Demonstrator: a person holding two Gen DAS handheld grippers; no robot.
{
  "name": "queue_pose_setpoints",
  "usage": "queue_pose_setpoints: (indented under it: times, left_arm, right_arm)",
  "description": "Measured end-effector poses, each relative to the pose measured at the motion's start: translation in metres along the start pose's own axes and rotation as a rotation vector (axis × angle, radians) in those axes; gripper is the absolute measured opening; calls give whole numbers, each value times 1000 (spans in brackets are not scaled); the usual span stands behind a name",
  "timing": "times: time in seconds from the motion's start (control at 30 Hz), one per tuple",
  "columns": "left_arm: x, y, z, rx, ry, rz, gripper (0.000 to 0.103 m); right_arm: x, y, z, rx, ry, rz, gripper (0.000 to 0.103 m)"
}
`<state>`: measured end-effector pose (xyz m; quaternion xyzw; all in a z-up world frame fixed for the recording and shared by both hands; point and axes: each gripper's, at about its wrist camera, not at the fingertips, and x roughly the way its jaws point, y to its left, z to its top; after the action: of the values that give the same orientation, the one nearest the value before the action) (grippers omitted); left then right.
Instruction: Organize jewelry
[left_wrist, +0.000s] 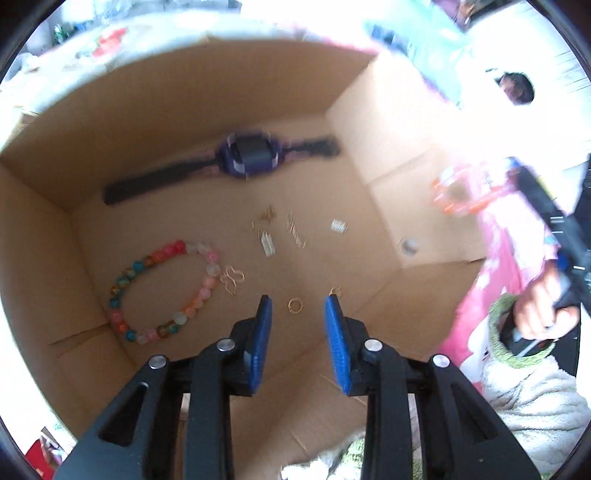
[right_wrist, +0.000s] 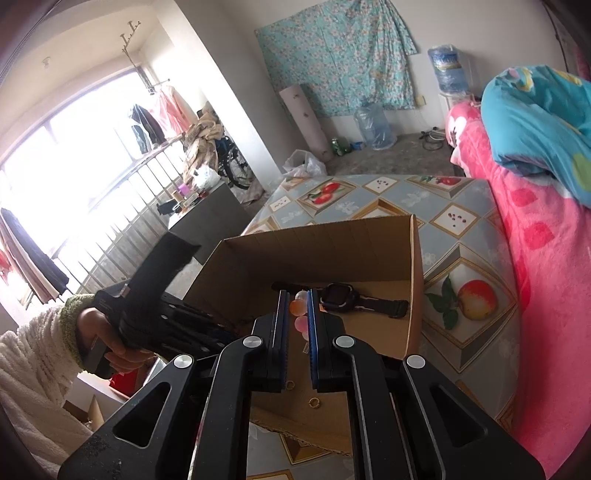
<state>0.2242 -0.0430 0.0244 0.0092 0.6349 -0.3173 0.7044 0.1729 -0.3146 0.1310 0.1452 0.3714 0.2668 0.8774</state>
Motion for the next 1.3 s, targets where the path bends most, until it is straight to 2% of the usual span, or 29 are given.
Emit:
queue_pose_setpoints:
  times: [0.13,0.3,0.4,0.47,0.53,0.6,0.7,0.8,0.93,1.07,1.13,1.2,1.27,1.3]
  left_arm:
    - [-57,0,-21,18,-218,22,31]
    - [-110,15,-59,-23,-444,77,36]
    - [-117,25,-82,-68,-536,116,39]
    - [-115,30,-96,-100,-584,154,40]
    - [-110,41,-109,-130,-609,151,41]
    - [-105,49,-118,-152,-611,126,41]
    - [-98,60,-126,-184,-615,84,41]
    - [-95,62,-131,-198,-624,72,41]
    - [-95,53,-140,-194,-653,86,42]
    - [-102,30,-150,-131,-704,123,42]
    - [-106,16,-158,-107,-742,159,45]
    - [-105,4,-166,-96,-764,195,50]
    - [-100,-7,-173,-84,-767,235,55]
    - [-98,-12,-176,-85,-769,251,62]
  right_arm:
    - [10,4,4,-4,40,-19,7]
    - [43,3,5,2,169,-52,7]
    - [65,0,6,13,247,-69,7]
    - [79,-1,5,-16,293,-150,8]
    - [86,-3,4,-28,326,-240,11]
    - [84,-6,4,-20,326,-264,11]
    - [68,-3,5,-11,288,-249,13]
    - [41,8,5,-24,208,-232,17]
    - [7,21,2,-19,115,-217,21]
    - [-28,39,-12,-24,7,-180,23]
    - [-44,52,-23,-54,-56,-204,28]
    - [-58,62,-37,-69,-116,-227,48]
    - [-64,66,-49,-57,-141,-242,58]
    - [-64,67,-55,-47,-141,-248,62]
